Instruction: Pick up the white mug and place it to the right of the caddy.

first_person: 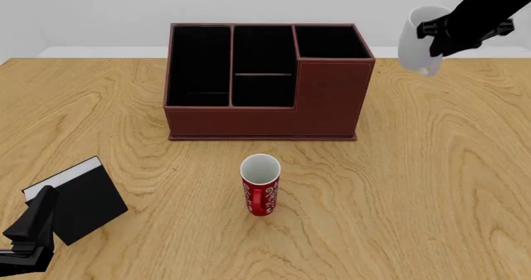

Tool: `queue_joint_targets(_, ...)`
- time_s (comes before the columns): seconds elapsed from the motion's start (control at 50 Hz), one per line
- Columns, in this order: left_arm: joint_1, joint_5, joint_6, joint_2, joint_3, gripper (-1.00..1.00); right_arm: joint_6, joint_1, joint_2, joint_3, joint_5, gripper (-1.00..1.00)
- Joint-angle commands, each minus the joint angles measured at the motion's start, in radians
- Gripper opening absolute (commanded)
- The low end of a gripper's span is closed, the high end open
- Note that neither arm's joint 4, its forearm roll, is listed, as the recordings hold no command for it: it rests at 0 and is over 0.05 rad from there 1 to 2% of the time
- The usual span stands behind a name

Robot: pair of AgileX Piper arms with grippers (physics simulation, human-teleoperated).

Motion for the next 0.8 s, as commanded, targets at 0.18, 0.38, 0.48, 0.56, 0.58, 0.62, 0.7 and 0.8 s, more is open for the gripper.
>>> queue_joint_targets(0.18, 0.000, 0.000, 0.000, 0.000, 0.000, 1.00, 0.021, 0.000, 0.085, -0.034, -0.011, -1.00)
queue_joint_targets(0.38, 0.000, 0.000, 0.000, 0.000, 0.000, 1.00, 0.017, -0.008, 0.116, -0.077, 0.011, -1.00)
queue_joint_targets(0.48, 0.000, 0.000, 0.000, 0.000, 0.000, 1.00, 0.024, -0.009, 0.128, -0.080, 0.009, -1.00)
queue_joint_targets(0.56, 0.000, 0.000, 0.000, 0.000, 0.000, 1.00, 0.027, -0.009, 0.134, -0.085, 0.012, -1.00)
queue_joint_targets(0.58, 0.000, 0.000, 0.000, 0.000, 0.000, 1.00, 0.028, -0.007, 0.137, -0.088, 0.013, -1.00)
queue_joint_targets(0.62, 0.000, 0.000, 0.000, 0.000, 0.000, 1.00, 0.029, -0.007, 0.143, -0.089, 0.012, -1.00)
queue_joint_targets(0.7, 0.000, 0.000, 0.000, 0.000, 0.000, 1.00, 0.032, -0.004, 0.156, -0.080, 0.002, -1.00)
queue_joint_targets(0.8, 0.000, 0.000, 0.000, 0.000, 0.000, 1.00, 0.035, -0.001, 0.171, -0.068, -0.011, -1.00)
